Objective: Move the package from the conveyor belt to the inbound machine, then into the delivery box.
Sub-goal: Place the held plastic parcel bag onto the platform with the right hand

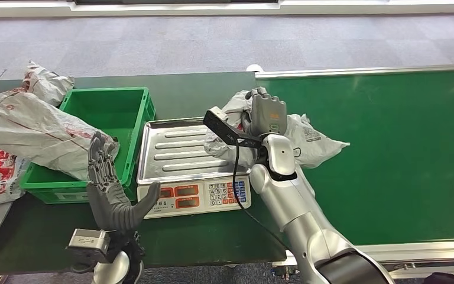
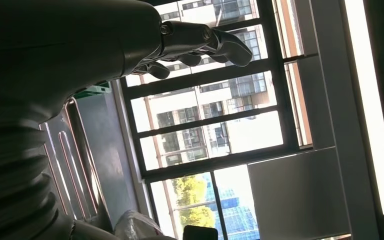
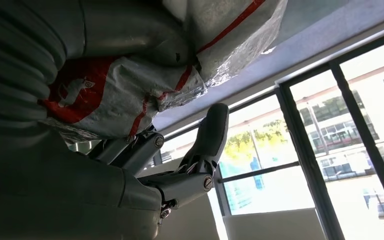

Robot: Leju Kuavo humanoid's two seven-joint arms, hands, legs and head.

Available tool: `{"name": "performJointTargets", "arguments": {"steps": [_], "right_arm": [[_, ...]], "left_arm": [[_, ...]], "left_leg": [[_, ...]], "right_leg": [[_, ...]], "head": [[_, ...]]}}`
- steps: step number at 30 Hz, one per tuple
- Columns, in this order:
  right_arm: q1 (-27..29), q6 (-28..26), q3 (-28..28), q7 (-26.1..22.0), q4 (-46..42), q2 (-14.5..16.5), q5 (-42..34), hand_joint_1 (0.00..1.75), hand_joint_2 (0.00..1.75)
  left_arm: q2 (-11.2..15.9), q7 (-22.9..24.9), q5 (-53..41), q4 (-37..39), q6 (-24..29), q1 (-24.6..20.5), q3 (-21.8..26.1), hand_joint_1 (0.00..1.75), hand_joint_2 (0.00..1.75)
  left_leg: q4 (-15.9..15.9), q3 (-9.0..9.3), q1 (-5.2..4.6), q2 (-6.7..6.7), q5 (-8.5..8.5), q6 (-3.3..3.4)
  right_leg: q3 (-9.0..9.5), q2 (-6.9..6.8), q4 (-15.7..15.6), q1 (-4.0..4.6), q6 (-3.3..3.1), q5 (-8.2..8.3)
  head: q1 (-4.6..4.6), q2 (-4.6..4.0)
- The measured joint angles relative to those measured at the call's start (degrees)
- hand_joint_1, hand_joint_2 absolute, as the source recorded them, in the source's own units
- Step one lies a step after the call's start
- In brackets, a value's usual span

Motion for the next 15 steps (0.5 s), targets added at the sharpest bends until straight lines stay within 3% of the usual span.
{"name": "performJointTargets", "arguments": {"steps": [4, 9, 15], "right_arm": [[-0.74, 0.30, 0.02, -3.73, 2.17, 0.19, -2.55, 1.75, 1.75], [-1.48, 5.10, 0.33, -21.30, 4.38, 0.50, -13.79, 1.75, 1.75], [-2.34, 11.10, 1.32, -30.80, 7.37, 0.68, -20.97, 1.75, 1.75]], "left_arm": [[0.29, 0.00, 0.44, 0.21, -0.39, -0.26, -0.55, 0.00, 1.75], [0.73, 0.00, 2.46, 2.49, -1.49, -3.86, -2.37, 0.00, 1.75], [0.99, 0.00, 3.60, 5.61, -1.88, -8.22, -3.70, 0.00, 1.75]], "left_leg": [[0.00, -0.01, 0.00, -0.01, 0.01, 0.00], [0.01, -0.05, 0.00, -0.06, 0.07, -0.01], [0.01, -0.06, 0.00, -0.06, 0.10, -0.04]], "right_leg": [[-0.03, -0.01, 0.00, 0.00, 0.00, 0.01], [-0.07, -0.05, 0.01, 0.00, -0.03, 0.05], [-0.08, -0.05, 0.03, 0.00, -0.04, 0.07]], "head": [[0.00, 0.00], [-0.01, 0.00], [0.00, 0.00]]}}
